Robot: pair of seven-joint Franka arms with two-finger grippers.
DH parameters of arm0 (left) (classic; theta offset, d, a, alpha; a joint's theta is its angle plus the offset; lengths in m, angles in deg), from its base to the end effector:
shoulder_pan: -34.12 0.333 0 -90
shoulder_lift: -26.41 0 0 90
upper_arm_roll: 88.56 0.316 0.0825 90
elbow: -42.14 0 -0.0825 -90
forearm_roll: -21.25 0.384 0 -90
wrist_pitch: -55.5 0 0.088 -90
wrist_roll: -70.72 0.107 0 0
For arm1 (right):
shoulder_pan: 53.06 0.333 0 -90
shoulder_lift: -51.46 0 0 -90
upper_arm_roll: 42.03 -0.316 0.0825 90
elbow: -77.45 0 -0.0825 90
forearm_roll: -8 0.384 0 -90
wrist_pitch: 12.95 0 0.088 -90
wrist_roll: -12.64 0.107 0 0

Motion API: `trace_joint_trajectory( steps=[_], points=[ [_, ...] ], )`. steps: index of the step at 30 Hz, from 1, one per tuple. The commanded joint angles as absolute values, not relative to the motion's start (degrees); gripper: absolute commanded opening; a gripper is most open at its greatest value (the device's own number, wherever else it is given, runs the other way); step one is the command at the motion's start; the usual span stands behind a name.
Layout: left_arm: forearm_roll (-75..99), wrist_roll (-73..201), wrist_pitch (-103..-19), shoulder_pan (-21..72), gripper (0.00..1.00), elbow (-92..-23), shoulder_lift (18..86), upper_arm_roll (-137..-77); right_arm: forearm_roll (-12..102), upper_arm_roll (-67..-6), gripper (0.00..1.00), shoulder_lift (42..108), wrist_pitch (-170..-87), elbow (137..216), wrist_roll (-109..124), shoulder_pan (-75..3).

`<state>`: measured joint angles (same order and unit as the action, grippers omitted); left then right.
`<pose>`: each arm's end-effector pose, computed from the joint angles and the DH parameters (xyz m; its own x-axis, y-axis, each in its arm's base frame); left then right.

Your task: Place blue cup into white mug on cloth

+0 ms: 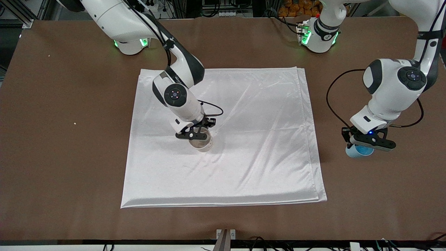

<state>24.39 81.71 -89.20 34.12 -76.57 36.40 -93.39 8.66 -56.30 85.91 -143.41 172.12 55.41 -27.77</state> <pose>0.5993 -0.0498 0.3759 0.9139 -0.3072 0.2655 -0.2966 -0.9516 -0.0803 0.5435 0.4223 0.2743 0.9919 -0.1029 -0.0740 -0.1121 -0.9847 -0.1337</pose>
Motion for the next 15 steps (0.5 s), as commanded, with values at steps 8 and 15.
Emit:
trace_joint_trajectory(
  steps=[8,15],
  points=[
    [24.68,81.09,-71.69,34.12,0.00,-73.18,26.94,-95.68,7.38,-51.87,0.00,90.13,-146.63,170.44,58.95,-22.74],
    [24.59,78.28,-69.92,34.12,0.00,-72.65,26.76,-98.14,7.38,-50.29,0.00,91.45,-148.39,170.44,59.66,-20.90]
  ],
)
